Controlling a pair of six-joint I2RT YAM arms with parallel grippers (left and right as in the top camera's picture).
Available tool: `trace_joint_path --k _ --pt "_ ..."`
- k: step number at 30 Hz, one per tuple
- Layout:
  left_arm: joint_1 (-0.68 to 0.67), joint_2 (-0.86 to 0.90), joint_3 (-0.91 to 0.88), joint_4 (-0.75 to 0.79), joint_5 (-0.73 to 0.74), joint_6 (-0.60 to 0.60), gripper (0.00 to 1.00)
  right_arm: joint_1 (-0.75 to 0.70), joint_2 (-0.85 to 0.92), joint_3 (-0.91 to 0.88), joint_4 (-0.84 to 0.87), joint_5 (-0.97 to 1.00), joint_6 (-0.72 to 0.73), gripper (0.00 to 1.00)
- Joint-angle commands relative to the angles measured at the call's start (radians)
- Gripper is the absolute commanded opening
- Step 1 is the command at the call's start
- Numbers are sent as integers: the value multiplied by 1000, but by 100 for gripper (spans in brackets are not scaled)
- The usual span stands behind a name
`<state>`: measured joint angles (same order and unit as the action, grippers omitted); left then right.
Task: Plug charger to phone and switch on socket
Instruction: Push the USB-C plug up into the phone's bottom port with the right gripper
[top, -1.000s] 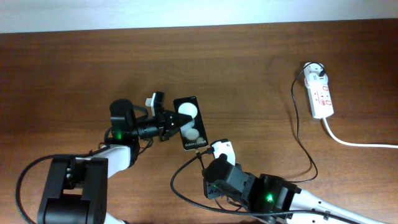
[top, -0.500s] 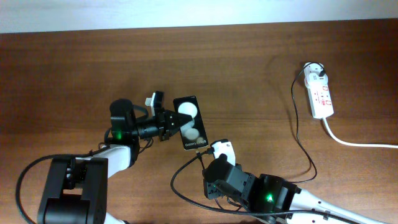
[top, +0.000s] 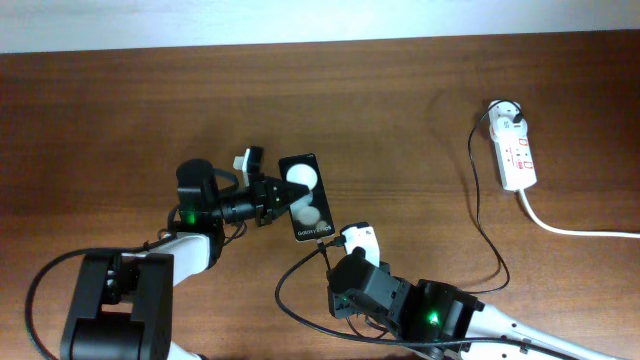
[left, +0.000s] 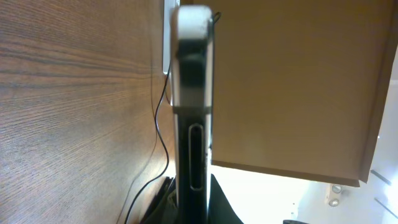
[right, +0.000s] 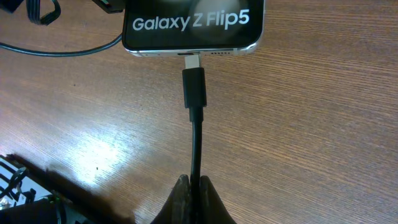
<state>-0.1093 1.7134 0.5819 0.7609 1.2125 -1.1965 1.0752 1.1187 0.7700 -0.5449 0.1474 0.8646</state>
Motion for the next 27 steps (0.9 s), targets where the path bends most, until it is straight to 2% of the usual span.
trace_joint_path --k 1,4,11,15,20,27 --pt "-2 3 21 9 21 20 0 5 3 -3 7 22 5 4" --pt "-2 3 21 9 21 -15 0 5 11 -3 23 18 5 4" --pt "-7 3 21 9 22 -14 0 5 56 -3 48 4 5 4" --pt "-32 3 21 9 19 47 0 5 56 -3 51 22 4 4" --pt "-30 3 21 10 -35 51 0 6 55 -3 17 5 5 4" --pt "-12 3 21 9 -36 116 0 7 45 -3 10 -8 5 4"
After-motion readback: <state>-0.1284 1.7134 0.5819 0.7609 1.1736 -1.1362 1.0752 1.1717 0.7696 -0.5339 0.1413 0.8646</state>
